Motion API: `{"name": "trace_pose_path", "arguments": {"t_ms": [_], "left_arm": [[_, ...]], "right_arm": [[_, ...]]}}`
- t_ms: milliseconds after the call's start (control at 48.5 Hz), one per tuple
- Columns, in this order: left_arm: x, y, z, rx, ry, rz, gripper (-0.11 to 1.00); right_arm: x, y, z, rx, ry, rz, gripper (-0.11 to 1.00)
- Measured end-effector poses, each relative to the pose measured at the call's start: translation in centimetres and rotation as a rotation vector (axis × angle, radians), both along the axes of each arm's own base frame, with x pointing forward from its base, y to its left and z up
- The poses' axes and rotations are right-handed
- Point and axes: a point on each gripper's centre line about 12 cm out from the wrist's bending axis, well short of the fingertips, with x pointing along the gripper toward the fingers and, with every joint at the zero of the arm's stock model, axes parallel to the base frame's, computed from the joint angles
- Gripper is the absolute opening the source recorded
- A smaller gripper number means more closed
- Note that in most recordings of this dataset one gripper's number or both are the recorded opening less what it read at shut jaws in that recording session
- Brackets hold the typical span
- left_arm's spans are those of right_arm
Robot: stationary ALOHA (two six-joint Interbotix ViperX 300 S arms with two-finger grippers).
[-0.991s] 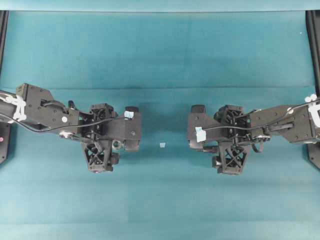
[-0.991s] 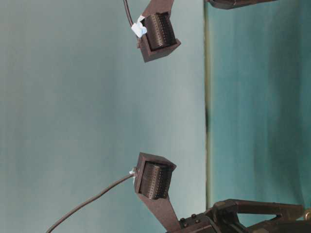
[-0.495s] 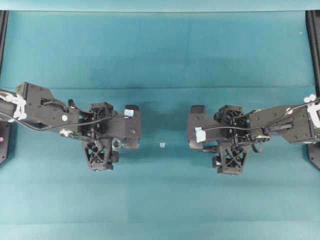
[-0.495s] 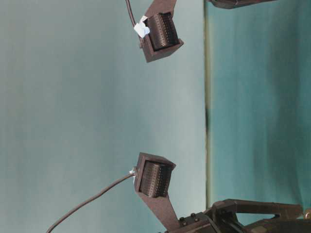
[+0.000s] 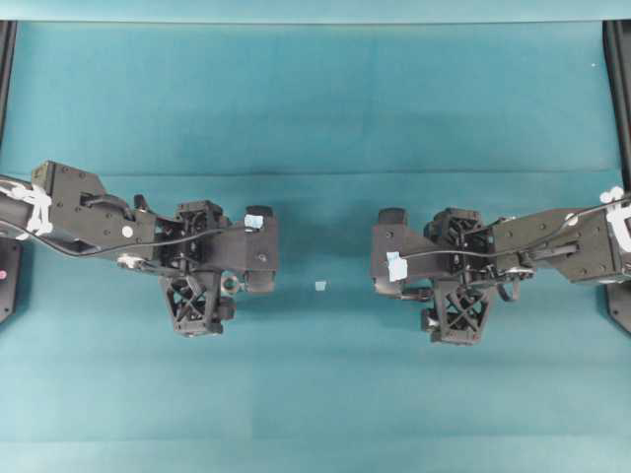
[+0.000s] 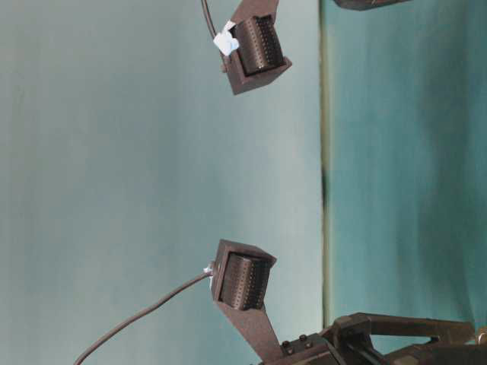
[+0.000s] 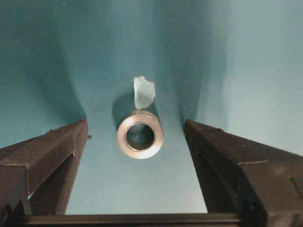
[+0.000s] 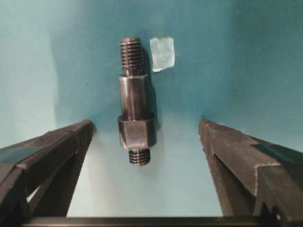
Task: Insert the washer onto the shaft with both hands.
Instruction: 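Close left gripper on washer and right gripper on shaft hex collar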
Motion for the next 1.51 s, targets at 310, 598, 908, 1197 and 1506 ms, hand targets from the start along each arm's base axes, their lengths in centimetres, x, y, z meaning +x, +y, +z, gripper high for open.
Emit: {"name": "trace_pose_path", "arguments": {"t_ms": [310,598,908,1197,1506], "left_arm": [[0.0,0.0,-0.1,0.001,0.003,-0.001,0.89],[0.0,0.0,0.0,0.001,-0.002,-0.001,0.89],[0.0,0.0,-0.1,0.001,0.003,-0.001,0.89],[0.0,0.0,0.0,0.000,0.002,0.000,0.89],[0.0,0.0,0.0,0.001,0.002,-0.001,0.89]], "right_arm": [[0.0,-0.6,-0.1,0.000,0.002,-0.018,0.93],[-0.2,-0.9,-0.2,-0.001,0.006,-0.026,0.93],[-0.2,-0.2,-0.2,-0.002,0.005,-0.002,0.93],[-0.1,0.2,-0.2,0.000,0.005,0.006,0.93],[0.0,0.3,-0.2,0.001,0.003,0.010,0.93]]}}
